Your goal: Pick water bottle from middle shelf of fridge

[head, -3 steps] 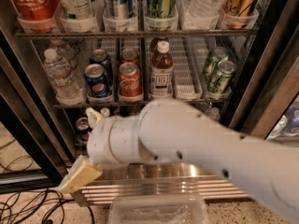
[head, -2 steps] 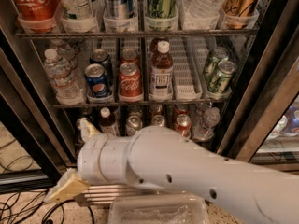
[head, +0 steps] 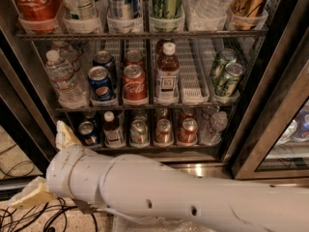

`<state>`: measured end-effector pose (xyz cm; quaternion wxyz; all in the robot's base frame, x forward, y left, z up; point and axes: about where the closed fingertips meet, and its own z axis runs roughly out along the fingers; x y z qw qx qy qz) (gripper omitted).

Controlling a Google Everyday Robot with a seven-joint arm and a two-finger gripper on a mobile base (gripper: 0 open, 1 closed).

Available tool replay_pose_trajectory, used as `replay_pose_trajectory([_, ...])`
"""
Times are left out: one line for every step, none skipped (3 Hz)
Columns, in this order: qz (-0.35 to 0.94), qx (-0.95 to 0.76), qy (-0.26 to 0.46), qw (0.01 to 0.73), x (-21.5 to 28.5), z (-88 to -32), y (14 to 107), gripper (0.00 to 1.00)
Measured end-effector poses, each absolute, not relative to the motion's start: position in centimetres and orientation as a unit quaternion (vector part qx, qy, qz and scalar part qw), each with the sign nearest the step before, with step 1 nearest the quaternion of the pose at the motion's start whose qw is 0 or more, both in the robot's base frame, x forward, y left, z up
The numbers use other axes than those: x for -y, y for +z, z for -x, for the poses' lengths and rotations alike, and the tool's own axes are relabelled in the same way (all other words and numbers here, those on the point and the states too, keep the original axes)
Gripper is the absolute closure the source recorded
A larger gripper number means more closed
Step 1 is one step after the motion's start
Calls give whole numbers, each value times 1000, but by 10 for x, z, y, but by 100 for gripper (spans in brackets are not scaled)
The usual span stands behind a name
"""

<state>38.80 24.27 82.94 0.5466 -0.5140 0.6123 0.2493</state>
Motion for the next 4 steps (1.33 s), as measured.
replay_pose_trajectory([488, -618, 230, 571, -256, -396, 832, 0])
replay_pose_trajectory([443, -647, 180, 594, -244, -421, 832, 0])
replay_pose_trajectory([389, -678, 109, 614, -212, -450, 835, 0])
replay_pose_trajectory([330, -693, 45, 639, -175, -476, 846, 0])
